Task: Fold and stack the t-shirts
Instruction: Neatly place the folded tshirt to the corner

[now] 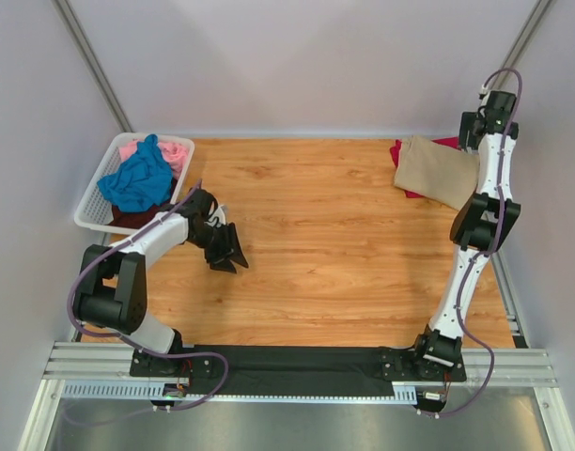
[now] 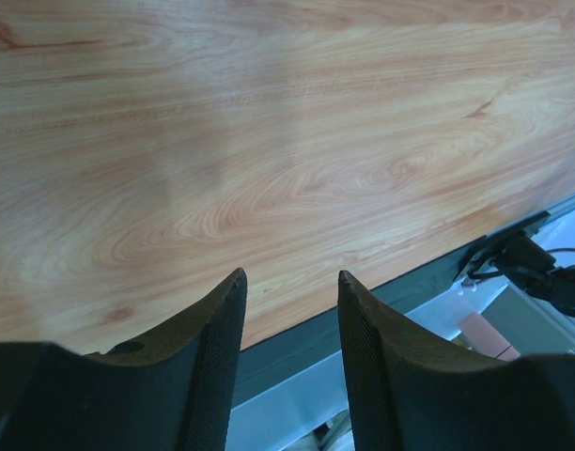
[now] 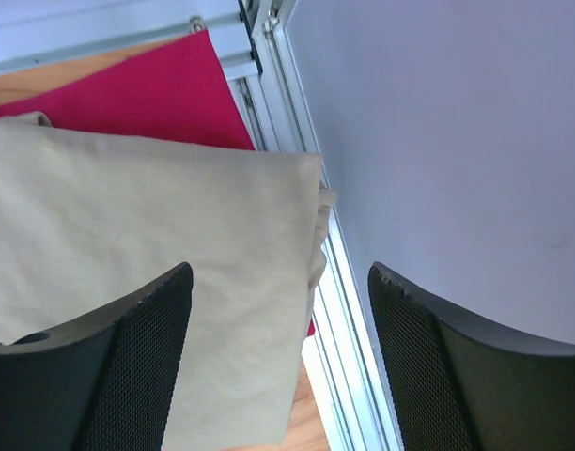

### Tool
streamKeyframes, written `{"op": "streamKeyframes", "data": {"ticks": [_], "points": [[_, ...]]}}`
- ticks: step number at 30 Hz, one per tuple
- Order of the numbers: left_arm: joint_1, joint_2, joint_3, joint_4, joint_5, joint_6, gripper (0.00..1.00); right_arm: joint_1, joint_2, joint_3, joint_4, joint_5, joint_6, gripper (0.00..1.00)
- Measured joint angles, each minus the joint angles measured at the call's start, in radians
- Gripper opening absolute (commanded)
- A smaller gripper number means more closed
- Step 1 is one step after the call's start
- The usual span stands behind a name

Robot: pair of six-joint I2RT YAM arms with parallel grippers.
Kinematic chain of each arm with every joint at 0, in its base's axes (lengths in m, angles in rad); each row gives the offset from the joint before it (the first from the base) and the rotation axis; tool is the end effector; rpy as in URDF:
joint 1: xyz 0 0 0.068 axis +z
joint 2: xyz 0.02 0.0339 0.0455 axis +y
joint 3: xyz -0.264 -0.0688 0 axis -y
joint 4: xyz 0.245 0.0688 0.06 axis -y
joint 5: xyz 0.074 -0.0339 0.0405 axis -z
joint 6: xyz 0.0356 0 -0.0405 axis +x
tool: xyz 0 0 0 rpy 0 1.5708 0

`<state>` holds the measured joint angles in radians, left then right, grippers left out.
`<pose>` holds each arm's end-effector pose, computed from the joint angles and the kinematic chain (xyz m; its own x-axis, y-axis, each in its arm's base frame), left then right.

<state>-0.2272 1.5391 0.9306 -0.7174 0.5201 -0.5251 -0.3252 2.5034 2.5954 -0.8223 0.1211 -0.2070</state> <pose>0.2614 -0.0786 0.1848 -0.9747 -0.2211 0.0319 -0.2031 0.8176 -0.5387 0.5216 -0.1804 0.2801 -0.7013 0.0212 -0.7125 0.2639 0.9362 -0.2320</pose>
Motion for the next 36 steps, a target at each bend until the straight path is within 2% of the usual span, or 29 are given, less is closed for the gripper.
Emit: {"op": "streamKeyframes", "data": {"ticks": [6,12,15,16,20,25,30,36], "points": [[-0.044,-0.006,0.006,-0.016,-0.011,-0.018,0.52,0.022,-0.016,-0.091,0.044,-0.006,0.028,0.78],[-0.060,-0.039,0.047,-0.032,-0.002,-0.022,0.52,0.106,-0.187,-0.293,0.050,0.018,0.116,0.79],[-0.059,-0.074,0.085,-0.042,0.012,-0.023,0.52,0.145,-0.315,-0.429,0.061,0.008,0.178,0.73],[-0.060,-0.087,0.098,-0.043,0.018,-0.023,0.52,0.153,-0.356,-0.476,0.072,-0.003,0.200,0.68],[-0.060,-0.121,0.143,-0.049,0.034,-0.019,0.52,0.153,-0.423,-0.570,0.144,-0.058,0.293,0.60],[-0.060,-0.136,0.143,-0.060,0.043,-0.017,0.53,0.133,-0.358,-0.582,0.267,-0.141,0.401,0.54],[-0.060,-0.137,0.136,-0.065,0.043,-0.020,0.53,0.129,-0.184,-0.513,0.341,-0.195,0.468,0.47],[-0.060,-0.136,0.122,-0.070,0.039,-0.020,0.53,0.128,-0.009,-0.431,0.369,-0.236,0.548,0.44]]}}
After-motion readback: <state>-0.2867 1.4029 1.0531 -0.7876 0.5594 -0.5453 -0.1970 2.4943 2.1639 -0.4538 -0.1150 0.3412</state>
